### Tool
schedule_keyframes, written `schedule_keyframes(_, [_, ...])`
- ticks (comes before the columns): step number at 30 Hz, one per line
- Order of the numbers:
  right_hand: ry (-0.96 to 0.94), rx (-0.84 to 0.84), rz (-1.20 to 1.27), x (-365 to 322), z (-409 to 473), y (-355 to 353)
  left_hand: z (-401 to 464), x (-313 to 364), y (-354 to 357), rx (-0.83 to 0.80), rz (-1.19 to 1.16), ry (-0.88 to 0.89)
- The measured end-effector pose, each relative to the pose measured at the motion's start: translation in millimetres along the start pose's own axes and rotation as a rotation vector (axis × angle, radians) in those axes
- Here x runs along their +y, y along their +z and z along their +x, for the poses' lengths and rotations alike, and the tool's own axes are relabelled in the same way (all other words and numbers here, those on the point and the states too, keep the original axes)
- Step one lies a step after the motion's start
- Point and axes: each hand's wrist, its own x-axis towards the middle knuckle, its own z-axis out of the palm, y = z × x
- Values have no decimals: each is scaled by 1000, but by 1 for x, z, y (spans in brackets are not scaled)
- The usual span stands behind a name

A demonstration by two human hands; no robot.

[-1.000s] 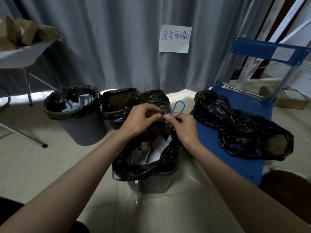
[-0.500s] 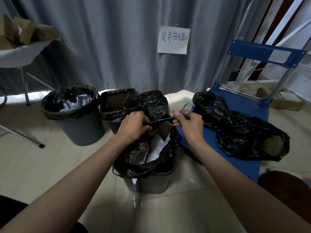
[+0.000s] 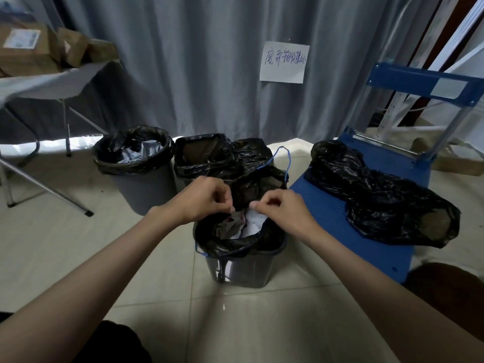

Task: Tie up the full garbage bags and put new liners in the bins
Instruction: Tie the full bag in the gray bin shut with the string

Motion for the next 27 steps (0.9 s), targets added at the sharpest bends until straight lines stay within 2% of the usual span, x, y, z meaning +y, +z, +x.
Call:
schedule_keyframes(2, [-122,-143,-108,-11,-9,11,-14,-1,0,-40,-3,18])
schedule_keyframes(5, [-302,-390,-463,-20,-19,29,-31,-3,0,-58,0,37])
schedule_keyframes(7, [-384,-432,-570,-23,-23,37,-40,-1,-3,-77,6,44])
schedule_keyframes(9, [-383,-375,-529,-23,-24,40,-46,1,-5,-105,-17,34])
schedule_keyframes(12, [-281,-220,-353,-19,-18,36,-51,5,-8,-136,-33,-9])
schedule_keyframes(15, [-157,-107,-170,-16,-10,27,-49,6,-5,-146,155,-22])
schedule_keyframes(18, [-132,-58,-101,-15,-5,20,-45,11,-4,-68,260,4])
schedule_keyframes(22, [-152,-120,-45,-12,-4,23,-37,19,-12,12,179,-5])
schedule_keyframes(27, [-178,-100,-118,-5,-4,35,-31,14,-19,117,-51,-21])
